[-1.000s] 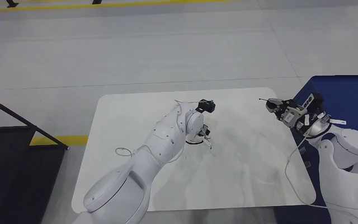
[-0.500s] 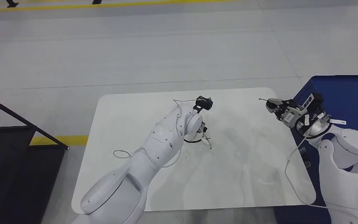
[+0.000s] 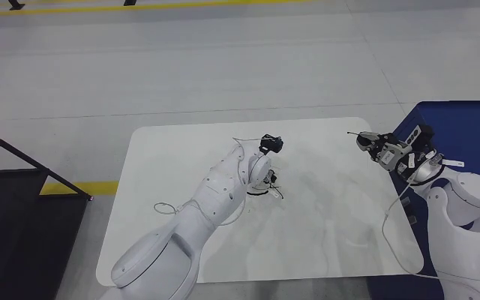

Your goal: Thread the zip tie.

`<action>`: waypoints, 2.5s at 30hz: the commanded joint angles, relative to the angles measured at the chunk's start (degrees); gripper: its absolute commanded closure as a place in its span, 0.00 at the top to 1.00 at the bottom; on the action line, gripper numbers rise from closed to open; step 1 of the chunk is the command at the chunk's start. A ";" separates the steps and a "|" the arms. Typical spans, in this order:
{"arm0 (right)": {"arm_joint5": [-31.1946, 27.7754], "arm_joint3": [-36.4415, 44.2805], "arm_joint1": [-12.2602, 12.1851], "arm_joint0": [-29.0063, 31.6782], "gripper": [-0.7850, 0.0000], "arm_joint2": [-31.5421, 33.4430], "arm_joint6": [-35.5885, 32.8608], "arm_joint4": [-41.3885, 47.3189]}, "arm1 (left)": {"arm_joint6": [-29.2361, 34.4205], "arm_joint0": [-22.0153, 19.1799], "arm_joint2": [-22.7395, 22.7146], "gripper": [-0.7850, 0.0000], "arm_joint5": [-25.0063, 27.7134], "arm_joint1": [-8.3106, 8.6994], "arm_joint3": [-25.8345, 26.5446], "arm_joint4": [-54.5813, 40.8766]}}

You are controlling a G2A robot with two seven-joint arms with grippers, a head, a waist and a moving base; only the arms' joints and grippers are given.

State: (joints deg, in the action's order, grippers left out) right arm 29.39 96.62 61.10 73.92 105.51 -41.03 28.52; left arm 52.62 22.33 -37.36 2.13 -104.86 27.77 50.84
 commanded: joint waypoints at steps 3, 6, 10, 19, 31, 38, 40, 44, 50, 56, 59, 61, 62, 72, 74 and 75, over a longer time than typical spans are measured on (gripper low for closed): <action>0.00 0.00 0.00 0.00 0.00 0.00 0.00 0.00 | -1.16 -0.70 -0.63 0.33 0.93 -0.22 -0.15 -0.64; 0.00 0.00 0.00 0.00 0.00 0.00 0.00 0.00 | -0.98 -0.89 -0.55 0.29 0.94 -0.25 -0.66 0.14; 0.00 0.00 0.00 0.00 0.00 0.00 0.00 0.00 | -0.83 -0.92 -0.29 0.30 1.31 -0.59 -1.94 0.71; 0.00 0.00 0.00 0.00 0.00 0.00 0.00 0.00 | -3.13 -1.46 -0.10 0.27 3.47 -1.76 -5.52 0.47; 0.00 0.00 0.00 0.00 0.00 0.00 0.00 0.00 | -2.73 -2.75 -0.94 0.22 7.71 -3.32 -11.32 -2.41; 0.00 0.00 0.00 0.00 0.00 0.00 0.00 0.00 | -2.29 -3.51 -0.92 0.18 9.03 -4.19 -12.16 -2.87; 0.00 0.00 0.00 0.00 0.00 0.00 0.00 0.00 | -2.54 -3.67 -0.93 0.16 8.95 -4.35 -12.33 -2.84; 0.00 0.00 0.00 0.00 0.00 0.00 0.00 0.00 | -4.29 -3.81 -0.83 0.19 9.05 -4.58 -12.35 -2.31; 0.00 0.00 0.00 0.00 0.00 0.00 0.00 0.00 | -5.07 -3.55 -0.32 0.19 9.86 -4.95 -12.86 -1.12; 0.00 0.00 0.00 0.00 0.00 0.00 0.00 0.00 | -5.53 -3.33 0.33 0.21 12.59 -5.31 -12.91 0.18; 0.00 0.00 0.00 0.00 0.00 0.00 0.00 0.00 | -5.80 -3.42 0.24 0.21 14.29 -5.30 -13.55 0.18; 0.00 0.00 0.00 0.00 0.00 0.00 0.00 0.00 | -5.79 -3.50 0.34 0.22 14.27 -5.34 -13.89 0.56; 0.00 0.00 0.00 0.00 0.00 0.00 0.00 0.00 | -5.74 -3.44 0.21 0.22 14.99 -5.36 -13.92 0.24; 0.00 0.00 0.00 0.00 0.00 0.00 0.00 0.00 | -5.13 -3.27 0.87 0.25 17.36 -5.75 -14.51 1.76; 0.00 0.00 0.00 0.00 0.00 0.00 0.00 0.00 | -5.55 -3.27 0.91 0.21 17.28 -5.85 -14.61 1.94; 0.00 0.00 0.00 0.00 0.00 0.00 0.00 0.00 | -5.74 -3.31 0.87 0.20 17.16 -5.88 -14.77 1.93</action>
State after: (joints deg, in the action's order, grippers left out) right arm 29.39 96.62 61.10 73.92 105.51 -41.03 28.52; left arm 47.15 19.06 -36.45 19.44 -110.71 13.17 52.76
